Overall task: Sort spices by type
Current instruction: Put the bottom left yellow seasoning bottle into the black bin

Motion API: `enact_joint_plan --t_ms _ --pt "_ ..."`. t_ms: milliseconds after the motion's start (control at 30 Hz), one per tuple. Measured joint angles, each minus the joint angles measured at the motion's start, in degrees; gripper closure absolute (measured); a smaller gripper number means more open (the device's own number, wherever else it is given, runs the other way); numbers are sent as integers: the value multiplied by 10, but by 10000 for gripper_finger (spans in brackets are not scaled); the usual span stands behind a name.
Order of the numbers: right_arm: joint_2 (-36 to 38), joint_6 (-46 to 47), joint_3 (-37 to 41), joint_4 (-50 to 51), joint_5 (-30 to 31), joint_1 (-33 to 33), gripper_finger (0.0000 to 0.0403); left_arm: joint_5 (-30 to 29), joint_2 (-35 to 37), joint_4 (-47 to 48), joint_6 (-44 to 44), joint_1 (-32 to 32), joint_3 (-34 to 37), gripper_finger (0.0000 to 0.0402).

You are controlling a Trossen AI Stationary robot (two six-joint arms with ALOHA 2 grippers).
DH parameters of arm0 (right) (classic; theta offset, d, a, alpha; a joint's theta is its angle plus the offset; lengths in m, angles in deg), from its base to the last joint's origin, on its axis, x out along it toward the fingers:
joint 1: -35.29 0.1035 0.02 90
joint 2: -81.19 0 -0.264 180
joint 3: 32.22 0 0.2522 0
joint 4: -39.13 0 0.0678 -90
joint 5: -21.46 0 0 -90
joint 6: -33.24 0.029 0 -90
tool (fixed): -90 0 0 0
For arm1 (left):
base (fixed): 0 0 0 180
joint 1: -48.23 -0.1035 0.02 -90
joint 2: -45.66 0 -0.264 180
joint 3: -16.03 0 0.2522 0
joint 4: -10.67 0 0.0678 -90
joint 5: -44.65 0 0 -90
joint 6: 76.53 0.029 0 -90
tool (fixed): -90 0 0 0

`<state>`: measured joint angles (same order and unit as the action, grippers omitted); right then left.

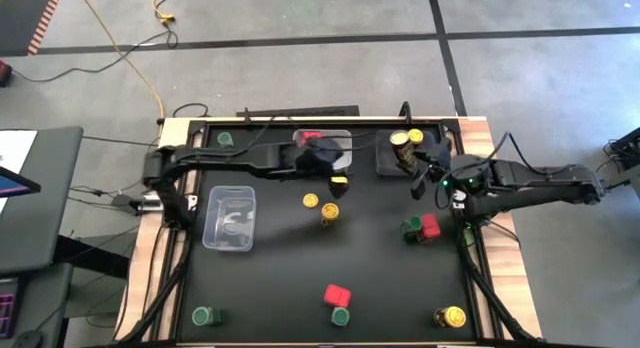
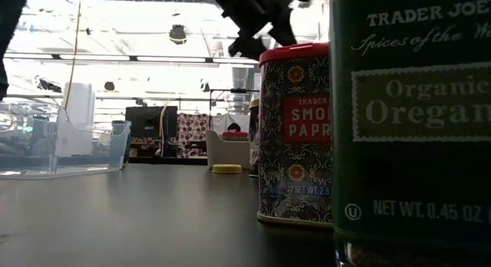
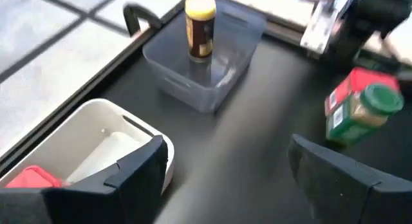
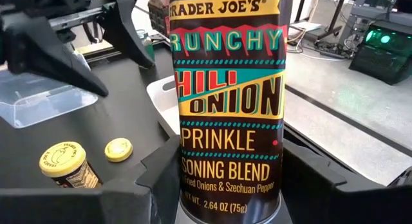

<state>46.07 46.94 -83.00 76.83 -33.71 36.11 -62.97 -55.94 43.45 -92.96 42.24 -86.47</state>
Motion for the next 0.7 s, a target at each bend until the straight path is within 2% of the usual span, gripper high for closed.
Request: enact_joint_plan --t_ms 167,333,500,700 --pt "-1 15 0 -7 0 0 166 41 93 -202 -22 -9 178 97" --pt "-4 19 0 -34 0 0 166 69 138 -381 -29 -12 288 97" --pt "-33 19 -1 -79 -1 0 166 69 135 -467 -43 -9 305 97" --pt "-110 12 -1 -183 -4 5 166 55 133 -469 -47 -14 306 97"
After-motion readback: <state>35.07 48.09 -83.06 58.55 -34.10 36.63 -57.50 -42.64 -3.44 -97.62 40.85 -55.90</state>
